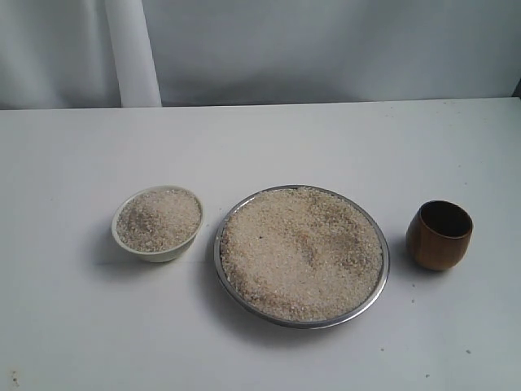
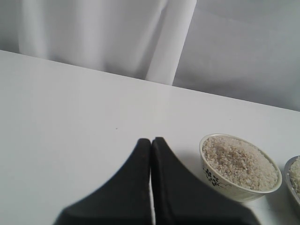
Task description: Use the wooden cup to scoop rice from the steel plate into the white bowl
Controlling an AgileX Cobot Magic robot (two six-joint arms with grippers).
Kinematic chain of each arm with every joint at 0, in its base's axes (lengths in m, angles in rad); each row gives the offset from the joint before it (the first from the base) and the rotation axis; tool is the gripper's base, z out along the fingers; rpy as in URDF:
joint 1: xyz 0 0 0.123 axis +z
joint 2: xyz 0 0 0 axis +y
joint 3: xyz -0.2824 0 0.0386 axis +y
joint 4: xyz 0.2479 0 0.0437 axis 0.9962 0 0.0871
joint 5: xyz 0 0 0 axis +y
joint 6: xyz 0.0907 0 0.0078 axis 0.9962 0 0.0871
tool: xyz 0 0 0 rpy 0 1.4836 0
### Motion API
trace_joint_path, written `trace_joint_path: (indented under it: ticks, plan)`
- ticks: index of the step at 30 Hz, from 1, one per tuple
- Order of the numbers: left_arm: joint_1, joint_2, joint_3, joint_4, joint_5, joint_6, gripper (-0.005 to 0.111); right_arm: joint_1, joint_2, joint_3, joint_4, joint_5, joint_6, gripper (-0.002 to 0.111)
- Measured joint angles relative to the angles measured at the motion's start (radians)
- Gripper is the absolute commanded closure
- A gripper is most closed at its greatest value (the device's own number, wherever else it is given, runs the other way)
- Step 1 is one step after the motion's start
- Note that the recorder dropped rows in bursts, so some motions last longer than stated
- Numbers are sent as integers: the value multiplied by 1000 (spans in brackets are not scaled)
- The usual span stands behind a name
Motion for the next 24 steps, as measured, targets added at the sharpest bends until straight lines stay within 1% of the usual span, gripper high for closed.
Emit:
trace_joint_path:
  ticks: [3, 8, 12, 17, 24]
  plan:
    - [0, 0, 0, 0, 0, 0, 107, 0, 0, 37, 0, -10, 15, 108]
    - [0, 0, 0, 0, 0, 0, 107, 0, 0, 39, -26, 23, 17, 108]
    - [0, 0, 0, 0, 0, 0, 107, 0, 0, 39, -58, 76, 17, 108]
    - [0, 0, 0, 0, 0, 0, 107, 0, 0, 41, -70, 185, 17, 108]
    - [0, 0, 0, 0, 0, 0, 107, 0, 0, 41, -70, 201, 17, 108]
